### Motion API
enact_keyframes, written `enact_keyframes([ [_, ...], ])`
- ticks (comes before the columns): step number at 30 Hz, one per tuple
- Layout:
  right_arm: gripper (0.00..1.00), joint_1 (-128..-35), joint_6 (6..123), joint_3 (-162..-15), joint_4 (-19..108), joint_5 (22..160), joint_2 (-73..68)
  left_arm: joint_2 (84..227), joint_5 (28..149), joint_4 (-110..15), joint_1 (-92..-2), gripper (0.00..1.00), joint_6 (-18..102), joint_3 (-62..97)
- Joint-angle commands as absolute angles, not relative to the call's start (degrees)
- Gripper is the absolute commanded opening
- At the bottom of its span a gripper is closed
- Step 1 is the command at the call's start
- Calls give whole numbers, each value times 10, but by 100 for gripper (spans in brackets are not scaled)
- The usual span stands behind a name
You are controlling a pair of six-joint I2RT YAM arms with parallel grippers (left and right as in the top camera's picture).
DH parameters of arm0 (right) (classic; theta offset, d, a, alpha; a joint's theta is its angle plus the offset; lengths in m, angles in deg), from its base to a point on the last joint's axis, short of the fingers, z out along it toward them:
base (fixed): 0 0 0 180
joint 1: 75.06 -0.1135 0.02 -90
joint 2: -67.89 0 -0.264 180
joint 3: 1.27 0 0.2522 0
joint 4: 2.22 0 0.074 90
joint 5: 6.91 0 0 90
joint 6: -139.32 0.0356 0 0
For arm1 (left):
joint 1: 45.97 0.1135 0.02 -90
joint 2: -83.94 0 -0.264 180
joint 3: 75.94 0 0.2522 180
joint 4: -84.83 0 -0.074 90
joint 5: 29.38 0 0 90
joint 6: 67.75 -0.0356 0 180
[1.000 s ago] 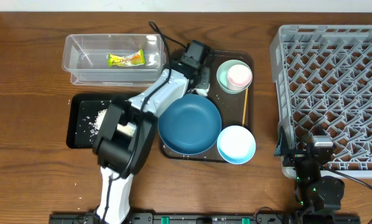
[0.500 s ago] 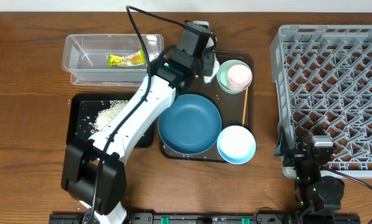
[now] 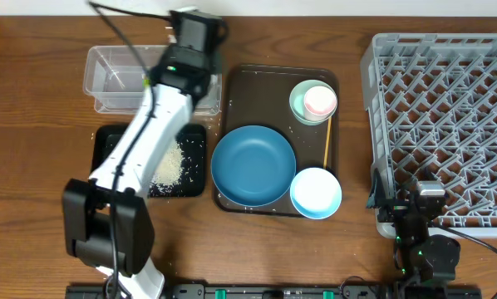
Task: Sort waste into correct bins and load items into the dishwasher rack
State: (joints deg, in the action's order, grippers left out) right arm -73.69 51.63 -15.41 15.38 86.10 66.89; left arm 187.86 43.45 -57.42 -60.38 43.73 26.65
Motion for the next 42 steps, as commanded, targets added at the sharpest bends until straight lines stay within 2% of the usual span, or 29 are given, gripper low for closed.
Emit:
enact_keyframes([
  [1,99,-734,509,-153,156,861,671,1877,421,-575,-572,12,489,269],
  [3,99,-734,509,-153,156,861,671,1881,426,-575,-559,17,510,269],
  [4,99,-734,509,-153,156,861,671,1884,430,-575,-553,37,516,269],
  [5,99,-734,509,-153,156,861,671,1885,434,-575,-548,51,516,269],
  [6,99,-734,509,-153,156,861,671,1887,434,-573,-545,59,517,269],
  [8,99,-734,509,-153,156,861,671,1888,434,-572,-543,66,517,269],
  [13,99,-734,509,-153,156,861,671,1885,434,-574,-543,68,517,269],
  [17,99,-734,509,-153,156,861,671,1851,435,-524,-543,68,517,269],
  [30,99,-734,509,-153,156,861,671,1636,434,-206,-543,68,541,257],
  [42,99,-734,509,-153,156,861,671,1422,376,-208,-543,69,620,97],
])
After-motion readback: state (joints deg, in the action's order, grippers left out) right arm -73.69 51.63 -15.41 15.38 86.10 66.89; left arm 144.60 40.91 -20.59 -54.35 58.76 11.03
